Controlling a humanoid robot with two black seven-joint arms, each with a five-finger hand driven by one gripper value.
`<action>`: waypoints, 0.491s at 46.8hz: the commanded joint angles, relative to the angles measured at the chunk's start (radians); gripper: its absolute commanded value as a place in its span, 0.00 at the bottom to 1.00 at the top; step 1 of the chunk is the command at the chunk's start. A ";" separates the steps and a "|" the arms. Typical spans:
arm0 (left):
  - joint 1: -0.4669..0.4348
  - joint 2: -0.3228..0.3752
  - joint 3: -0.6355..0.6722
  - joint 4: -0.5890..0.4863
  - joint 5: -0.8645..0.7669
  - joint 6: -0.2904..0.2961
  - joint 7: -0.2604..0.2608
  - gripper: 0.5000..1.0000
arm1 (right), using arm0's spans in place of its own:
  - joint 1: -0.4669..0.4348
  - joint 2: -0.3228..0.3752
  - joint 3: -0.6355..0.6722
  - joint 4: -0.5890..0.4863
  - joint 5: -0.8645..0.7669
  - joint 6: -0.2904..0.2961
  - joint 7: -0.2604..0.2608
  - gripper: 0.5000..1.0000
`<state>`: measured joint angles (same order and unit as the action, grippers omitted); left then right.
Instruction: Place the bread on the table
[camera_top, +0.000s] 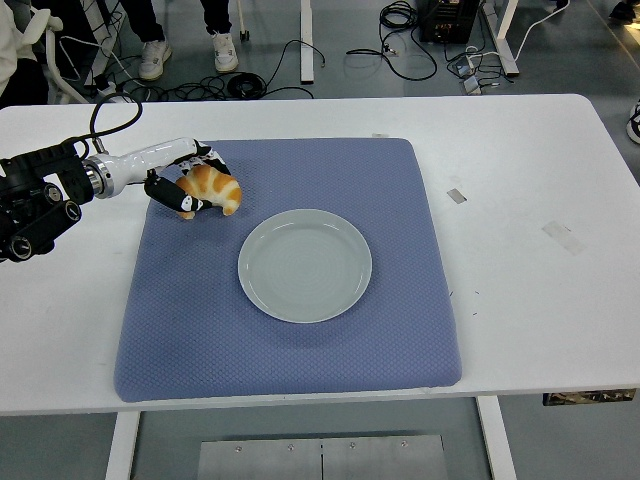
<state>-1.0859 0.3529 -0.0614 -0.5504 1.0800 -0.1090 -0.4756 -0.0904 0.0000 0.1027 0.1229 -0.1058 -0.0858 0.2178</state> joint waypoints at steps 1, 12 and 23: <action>0.000 -0.002 0.000 0.000 0.000 0.000 0.000 0.00 | 0.000 0.000 0.000 0.000 0.000 0.000 0.000 1.00; 0.000 -0.005 0.000 0.000 0.000 0.000 0.000 0.11 | 0.000 0.000 0.000 0.001 0.000 0.000 0.000 1.00; 0.000 -0.005 -0.001 -0.002 -0.002 -0.003 0.000 0.42 | 0.000 0.000 0.000 0.000 0.000 0.000 0.000 1.00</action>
<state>-1.0859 0.3471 -0.0628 -0.5514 1.0784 -0.1091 -0.4755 -0.0905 0.0000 0.1028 0.1228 -0.1058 -0.0861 0.2178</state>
